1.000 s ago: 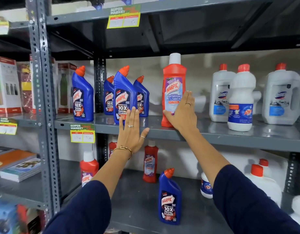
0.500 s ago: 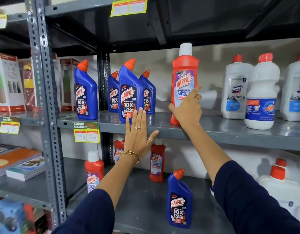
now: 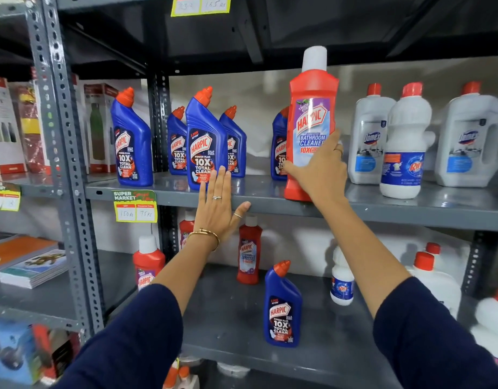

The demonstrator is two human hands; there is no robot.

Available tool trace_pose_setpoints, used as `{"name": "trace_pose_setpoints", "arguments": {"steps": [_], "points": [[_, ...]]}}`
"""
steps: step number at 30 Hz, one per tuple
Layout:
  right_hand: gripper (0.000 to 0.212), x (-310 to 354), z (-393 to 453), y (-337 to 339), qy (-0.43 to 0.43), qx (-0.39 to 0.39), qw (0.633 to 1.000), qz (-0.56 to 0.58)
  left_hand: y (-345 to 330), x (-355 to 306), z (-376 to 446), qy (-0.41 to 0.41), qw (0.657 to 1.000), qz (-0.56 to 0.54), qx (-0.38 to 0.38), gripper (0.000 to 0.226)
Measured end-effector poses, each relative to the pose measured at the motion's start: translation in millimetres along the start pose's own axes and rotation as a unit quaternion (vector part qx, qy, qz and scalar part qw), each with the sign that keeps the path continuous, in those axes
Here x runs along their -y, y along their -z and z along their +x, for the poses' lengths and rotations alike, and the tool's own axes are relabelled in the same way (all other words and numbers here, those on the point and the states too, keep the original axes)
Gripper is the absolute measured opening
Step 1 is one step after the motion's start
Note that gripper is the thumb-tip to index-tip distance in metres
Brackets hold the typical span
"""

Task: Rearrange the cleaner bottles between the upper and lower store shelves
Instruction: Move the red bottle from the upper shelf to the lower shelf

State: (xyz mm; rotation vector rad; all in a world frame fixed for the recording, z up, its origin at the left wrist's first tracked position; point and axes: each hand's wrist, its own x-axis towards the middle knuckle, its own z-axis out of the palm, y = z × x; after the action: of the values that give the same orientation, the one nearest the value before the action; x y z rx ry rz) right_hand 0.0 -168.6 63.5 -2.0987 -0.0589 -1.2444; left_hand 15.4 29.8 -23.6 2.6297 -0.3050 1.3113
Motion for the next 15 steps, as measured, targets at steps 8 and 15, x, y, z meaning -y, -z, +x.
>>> {"name": "trace_pose_setpoints", "arguments": {"steps": [8, 15], "points": [[0.116, -2.1, -59.8, 15.8, 0.008, -0.091, 0.993, 0.069, 10.4, 20.5, -12.3, 0.023, 0.999, 0.012, 0.024, 0.100], [0.113, -29.1, -159.1, -44.9, -0.057, -0.002, 0.990, 0.127, 9.6, 40.9, -12.8, 0.028, 0.999, 0.031, 0.031, 0.072]]}}
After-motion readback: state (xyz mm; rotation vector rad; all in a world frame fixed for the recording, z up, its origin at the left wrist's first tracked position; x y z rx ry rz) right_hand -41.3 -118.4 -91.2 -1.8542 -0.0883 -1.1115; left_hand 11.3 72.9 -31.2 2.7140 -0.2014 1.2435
